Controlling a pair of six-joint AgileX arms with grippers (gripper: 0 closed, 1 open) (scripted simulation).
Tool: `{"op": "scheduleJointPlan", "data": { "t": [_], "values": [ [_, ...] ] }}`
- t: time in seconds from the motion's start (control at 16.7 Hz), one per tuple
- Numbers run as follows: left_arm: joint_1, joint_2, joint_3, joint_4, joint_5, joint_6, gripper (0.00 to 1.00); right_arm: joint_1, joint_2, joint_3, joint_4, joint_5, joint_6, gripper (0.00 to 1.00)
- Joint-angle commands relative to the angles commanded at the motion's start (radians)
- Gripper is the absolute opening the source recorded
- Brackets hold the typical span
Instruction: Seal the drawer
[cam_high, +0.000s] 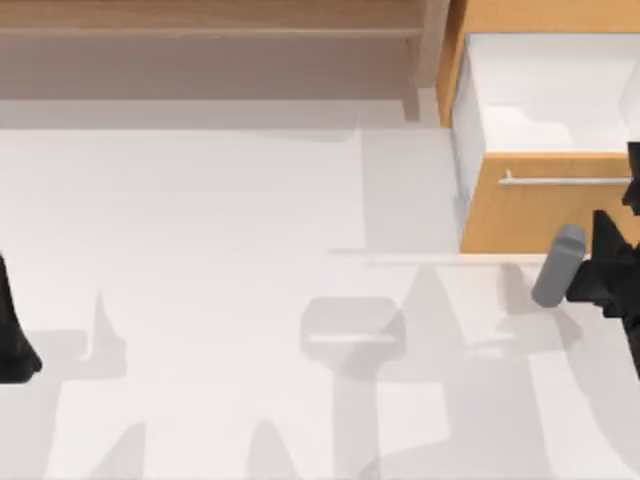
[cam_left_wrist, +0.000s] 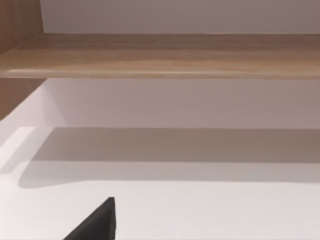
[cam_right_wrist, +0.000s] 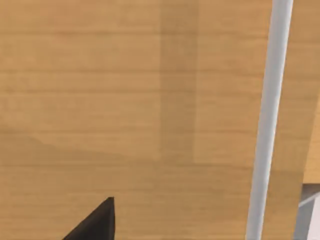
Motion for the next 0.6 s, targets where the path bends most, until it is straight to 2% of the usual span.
{"op": "scheduleJointPlan", "data": {
  "t": [0.36,0.6],
  "values": [
    [0.0,0.0,0.0,0.0,0.0,0.0,1.0,-0.013,0.006,0.035,-0.029,-0.013,0.0,1.0],
    [0.0,0.0,0.0,0.0,0.0,0.0,1.0,-0.013,0.006,0.035,-0.029,-0.013,0.0,0.7]
  ]
}}
